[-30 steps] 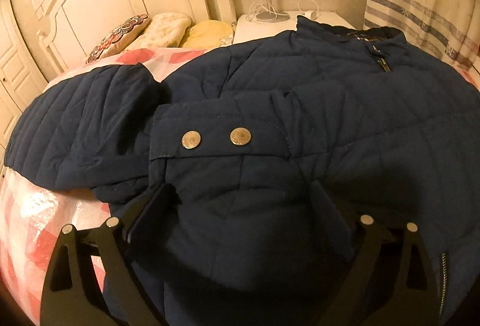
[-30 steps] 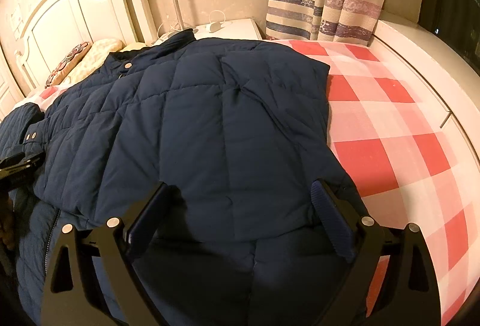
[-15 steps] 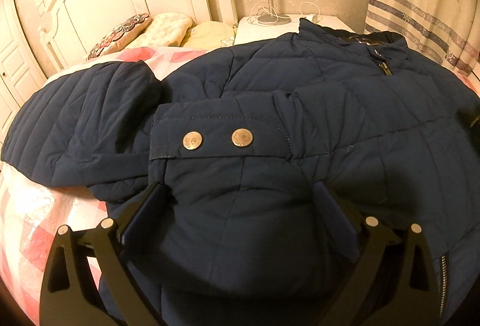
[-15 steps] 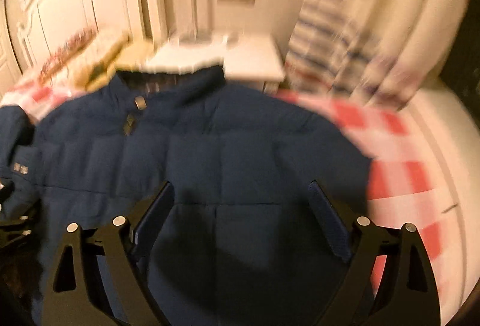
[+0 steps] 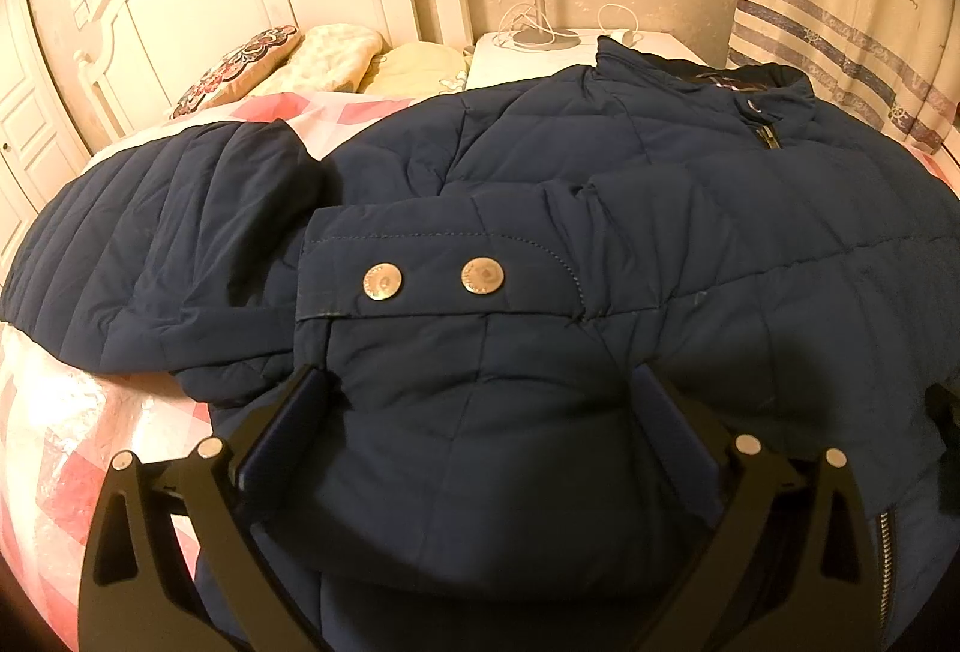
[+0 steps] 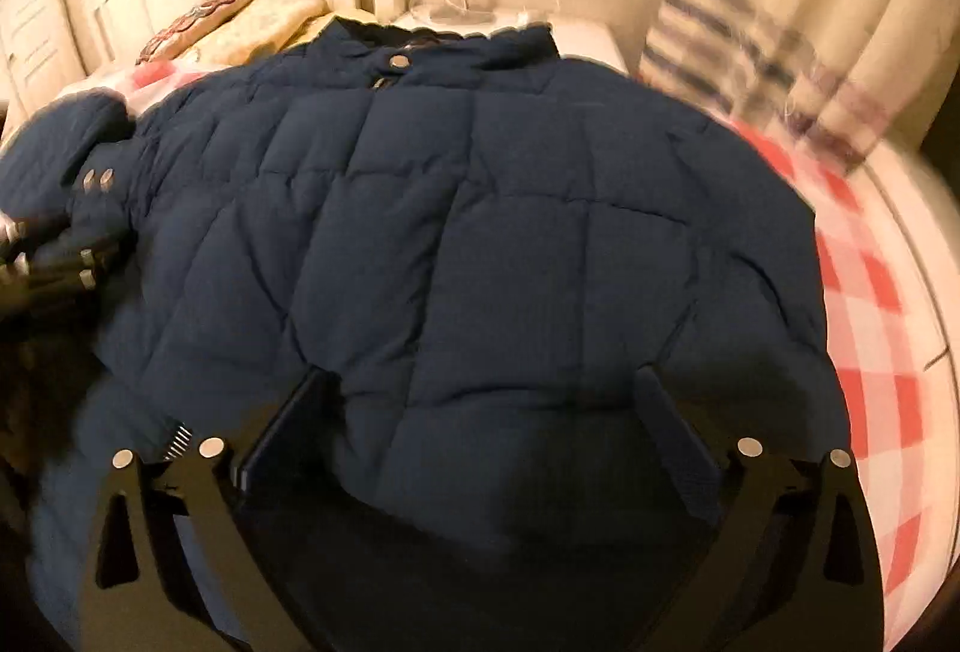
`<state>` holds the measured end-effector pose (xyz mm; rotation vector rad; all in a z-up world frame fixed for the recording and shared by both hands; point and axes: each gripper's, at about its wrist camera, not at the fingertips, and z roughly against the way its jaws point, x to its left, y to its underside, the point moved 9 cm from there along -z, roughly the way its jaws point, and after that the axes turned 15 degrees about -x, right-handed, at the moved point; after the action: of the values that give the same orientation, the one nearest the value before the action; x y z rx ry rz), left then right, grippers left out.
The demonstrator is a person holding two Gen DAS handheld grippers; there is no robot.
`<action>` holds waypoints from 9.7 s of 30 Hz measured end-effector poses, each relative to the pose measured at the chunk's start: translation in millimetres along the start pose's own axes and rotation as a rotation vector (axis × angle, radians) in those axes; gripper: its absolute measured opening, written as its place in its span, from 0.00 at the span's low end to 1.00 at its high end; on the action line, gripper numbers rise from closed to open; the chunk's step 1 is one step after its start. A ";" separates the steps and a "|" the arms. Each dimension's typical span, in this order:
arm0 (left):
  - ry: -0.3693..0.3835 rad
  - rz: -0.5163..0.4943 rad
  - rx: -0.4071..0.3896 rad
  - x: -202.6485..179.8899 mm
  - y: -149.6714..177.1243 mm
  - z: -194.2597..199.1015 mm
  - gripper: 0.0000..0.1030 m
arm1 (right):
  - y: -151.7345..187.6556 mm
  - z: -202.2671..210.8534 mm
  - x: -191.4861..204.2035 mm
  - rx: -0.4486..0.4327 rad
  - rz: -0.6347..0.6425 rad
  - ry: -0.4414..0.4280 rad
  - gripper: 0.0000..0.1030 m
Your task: Fold large clothes
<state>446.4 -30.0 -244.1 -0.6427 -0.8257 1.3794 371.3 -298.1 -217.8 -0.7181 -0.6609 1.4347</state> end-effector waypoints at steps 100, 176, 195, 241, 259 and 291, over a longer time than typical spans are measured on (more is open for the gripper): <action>0.018 0.389 -0.047 107.5 47.7 31.3 0.93 | -41.9 28.2 177.0 -0.235 0.440 -0.095 0.81; -0.009 0.138 -0.320 57.5 -62.6 115.1 0.97 | -20.7 5.0 14.1 -0.153 0.086 0.257 0.54; -0.012 -0.087 -0.080 -10.6 -18.0 -7.6 0.98 | -27.2 23.4 3.9 -0.193 -0.019 0.215 0.58; -0.010 -0.119 -0.100 -15.7 -43.5 38.6 0.98 | -47.4 48.6 -3.1 -0.185 -0.004 0.159 0.90; -0.024 -0.082 -0.066 -4.6 -21.5 2.9 0.98 | -25.6 -9.0 -6.2 -0.081 -0.020 0.129 0.95; 0.100 -0.061 -0.076 77.5 173.2 214.8 0.98 | 180.7 196.0 24.5 -0.311 -0.089 0.148 0.95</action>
<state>171.0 48.9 -250.3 -0.7340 -0.8139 1.2558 106.2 -264.5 -234.5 -1.0146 -0.7988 1.1969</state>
